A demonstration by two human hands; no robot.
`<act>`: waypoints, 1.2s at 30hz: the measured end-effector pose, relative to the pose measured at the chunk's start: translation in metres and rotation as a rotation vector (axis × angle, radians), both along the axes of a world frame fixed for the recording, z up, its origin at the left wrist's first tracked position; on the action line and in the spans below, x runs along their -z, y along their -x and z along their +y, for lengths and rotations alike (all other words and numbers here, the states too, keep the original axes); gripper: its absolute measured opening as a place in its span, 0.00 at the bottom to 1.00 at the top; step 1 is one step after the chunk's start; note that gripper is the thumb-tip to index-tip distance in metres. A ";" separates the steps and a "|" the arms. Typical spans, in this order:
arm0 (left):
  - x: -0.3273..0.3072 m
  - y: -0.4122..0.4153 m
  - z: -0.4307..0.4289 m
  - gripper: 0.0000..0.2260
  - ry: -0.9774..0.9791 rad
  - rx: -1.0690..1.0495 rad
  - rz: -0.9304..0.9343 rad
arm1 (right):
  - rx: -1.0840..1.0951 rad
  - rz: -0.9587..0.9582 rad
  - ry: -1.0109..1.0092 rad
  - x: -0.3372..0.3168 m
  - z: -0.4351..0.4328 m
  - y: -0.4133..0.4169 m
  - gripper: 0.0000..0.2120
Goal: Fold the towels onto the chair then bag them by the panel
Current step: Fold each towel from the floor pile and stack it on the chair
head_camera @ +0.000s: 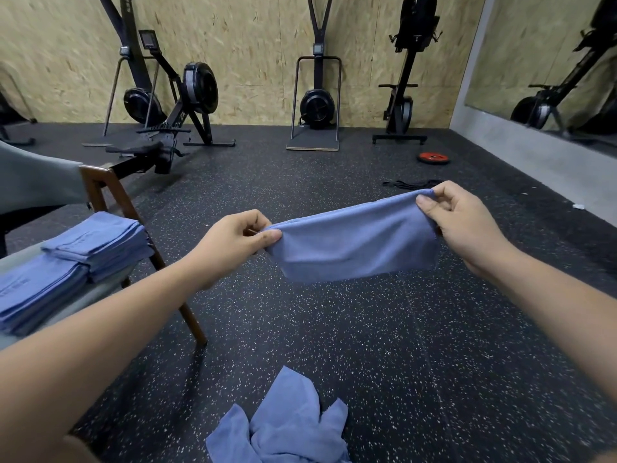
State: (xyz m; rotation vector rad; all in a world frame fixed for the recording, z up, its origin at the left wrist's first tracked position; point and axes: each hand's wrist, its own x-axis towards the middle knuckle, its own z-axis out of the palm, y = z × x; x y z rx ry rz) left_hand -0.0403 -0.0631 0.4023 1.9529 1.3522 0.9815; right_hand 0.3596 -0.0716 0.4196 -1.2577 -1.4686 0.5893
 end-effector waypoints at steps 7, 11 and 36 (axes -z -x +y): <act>-0.011 -0.033 -0.024 0.11 -0.058 0.098 -0.018 | -0.163 -0.313 -0.004 -0.003 -0.026 0.042 0.14; -0.019 -0.055 -0.039 0.11 -0.008 0.132 -0.021 | -0.363 -0.364 0.038 -0.005 -0.044 0.074 0.21; -0.014 -0.049 -0.054 0.11 -0.254 0.155 0.232 | -0.329 -0.453 -0.023 -0.022 -0.049 0.068 0.06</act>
